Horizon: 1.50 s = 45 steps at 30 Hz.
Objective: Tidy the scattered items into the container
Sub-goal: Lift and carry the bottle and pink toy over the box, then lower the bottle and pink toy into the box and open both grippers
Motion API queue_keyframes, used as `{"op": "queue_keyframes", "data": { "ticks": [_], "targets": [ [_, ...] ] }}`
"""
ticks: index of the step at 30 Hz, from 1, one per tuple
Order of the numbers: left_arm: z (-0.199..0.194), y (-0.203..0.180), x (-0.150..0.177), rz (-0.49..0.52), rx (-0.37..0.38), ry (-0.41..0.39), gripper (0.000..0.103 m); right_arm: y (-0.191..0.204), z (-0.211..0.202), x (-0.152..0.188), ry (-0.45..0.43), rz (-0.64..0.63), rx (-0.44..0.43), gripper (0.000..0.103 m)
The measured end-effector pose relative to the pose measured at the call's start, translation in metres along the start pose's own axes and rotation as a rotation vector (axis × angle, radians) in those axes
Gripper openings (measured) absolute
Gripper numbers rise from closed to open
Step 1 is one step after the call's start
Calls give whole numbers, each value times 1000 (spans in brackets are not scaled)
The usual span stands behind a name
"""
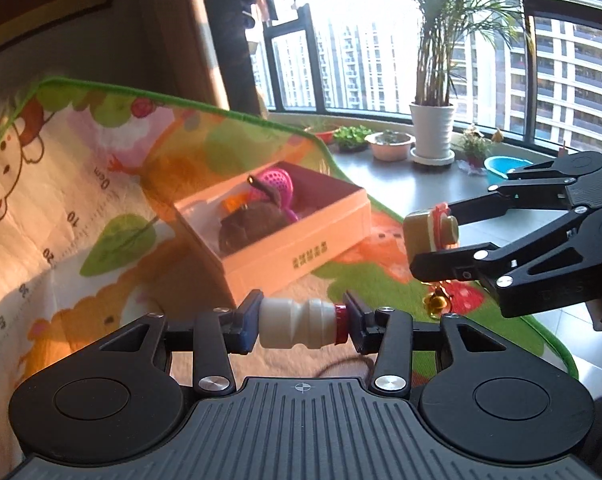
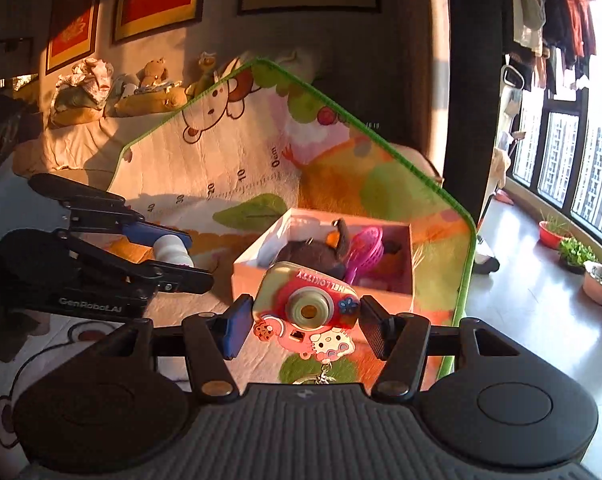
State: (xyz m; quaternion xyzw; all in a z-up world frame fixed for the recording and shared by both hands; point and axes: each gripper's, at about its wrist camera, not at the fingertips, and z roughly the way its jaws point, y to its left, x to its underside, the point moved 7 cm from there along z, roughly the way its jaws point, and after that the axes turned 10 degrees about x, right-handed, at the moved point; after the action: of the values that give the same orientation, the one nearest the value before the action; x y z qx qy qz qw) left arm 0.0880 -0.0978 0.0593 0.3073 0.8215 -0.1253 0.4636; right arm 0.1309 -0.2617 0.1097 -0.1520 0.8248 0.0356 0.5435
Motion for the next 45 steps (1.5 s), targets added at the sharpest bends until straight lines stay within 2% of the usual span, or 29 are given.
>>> {"op": "queue_keyframes", "data": {
  "ticks": [4,9,12,15,17,20,24,28,34,40,45],
  "targets": [
    [41,34,-41,38,-28,-35,48,-19,33,-30,-2,35,33,58],
    [101,81,-87,-21,-29,-114,48,-23,69,-37,29,31,37,58],
    [138,103,-95,-41,-36,-133,52,-22,84,-34,57,15,31,58],
    [162,118,-86,-108,-17,-108,63,-24,99,-35,76,-3,40,58],
    [164,122,-73,-147,-21,-97,80,-26,110,-39,89,2,38,58],
    [156,125,-51,-211,-20,-73,95,-26,129,-56,98,24,21,58],
    [142,123,-24,-244,48,-30,95,-12,159,-90,76,40,-13,58],
    [140,121,-10,-261,89,-19,95,7,200,-115,108,75,-44,58],
    [137,125,-6,-271,108,-28,95,22,246,-113,221,162,-95,58],
    [134,128,-3,-285,112,-33,95,16,240,-103,241,156,-69,58],
    [127,125,-7,-294,116,-46,95,-28,215,-88,213,142,30,58]
  ]
}}
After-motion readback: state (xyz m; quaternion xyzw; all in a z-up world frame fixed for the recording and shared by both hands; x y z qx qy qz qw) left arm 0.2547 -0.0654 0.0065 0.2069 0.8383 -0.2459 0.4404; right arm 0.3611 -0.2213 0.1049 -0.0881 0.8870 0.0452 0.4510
